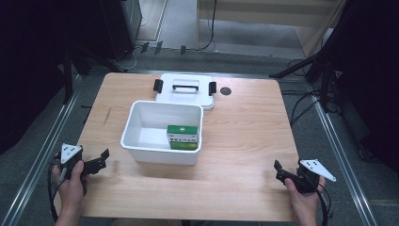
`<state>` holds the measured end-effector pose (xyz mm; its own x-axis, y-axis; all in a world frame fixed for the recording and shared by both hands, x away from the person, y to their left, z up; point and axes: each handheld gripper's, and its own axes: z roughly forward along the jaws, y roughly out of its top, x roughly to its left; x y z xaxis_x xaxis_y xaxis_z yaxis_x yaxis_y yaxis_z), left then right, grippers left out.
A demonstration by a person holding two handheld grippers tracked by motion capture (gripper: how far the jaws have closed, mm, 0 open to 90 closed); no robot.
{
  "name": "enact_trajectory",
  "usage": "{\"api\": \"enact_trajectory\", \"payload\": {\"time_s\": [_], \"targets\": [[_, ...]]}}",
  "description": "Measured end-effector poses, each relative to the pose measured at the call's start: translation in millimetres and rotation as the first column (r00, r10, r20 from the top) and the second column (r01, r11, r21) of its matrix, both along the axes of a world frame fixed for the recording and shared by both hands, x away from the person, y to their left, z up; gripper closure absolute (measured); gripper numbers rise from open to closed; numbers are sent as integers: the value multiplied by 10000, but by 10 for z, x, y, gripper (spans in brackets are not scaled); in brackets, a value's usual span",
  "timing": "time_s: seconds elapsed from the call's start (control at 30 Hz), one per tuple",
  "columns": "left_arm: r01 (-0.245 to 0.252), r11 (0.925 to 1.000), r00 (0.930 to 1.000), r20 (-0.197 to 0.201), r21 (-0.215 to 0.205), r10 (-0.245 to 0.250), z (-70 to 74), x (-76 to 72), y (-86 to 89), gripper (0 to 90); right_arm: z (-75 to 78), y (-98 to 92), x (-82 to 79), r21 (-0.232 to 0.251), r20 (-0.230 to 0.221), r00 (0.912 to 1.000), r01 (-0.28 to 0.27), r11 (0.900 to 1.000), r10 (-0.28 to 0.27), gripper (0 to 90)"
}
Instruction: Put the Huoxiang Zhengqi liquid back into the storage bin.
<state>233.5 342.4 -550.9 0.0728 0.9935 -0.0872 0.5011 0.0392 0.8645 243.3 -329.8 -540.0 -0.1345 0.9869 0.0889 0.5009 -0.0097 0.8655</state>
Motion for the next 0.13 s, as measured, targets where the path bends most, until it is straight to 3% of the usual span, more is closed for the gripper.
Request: {"api": "enact_trajectory", "payload": {"time_s": [0.13], "targets": [[68, 9999, 10000, -42, 114, -67, 1, 6, -17, 2, -10, 2, 16, -159, 59, 9994, 347, 9993, -347, 73]]}}
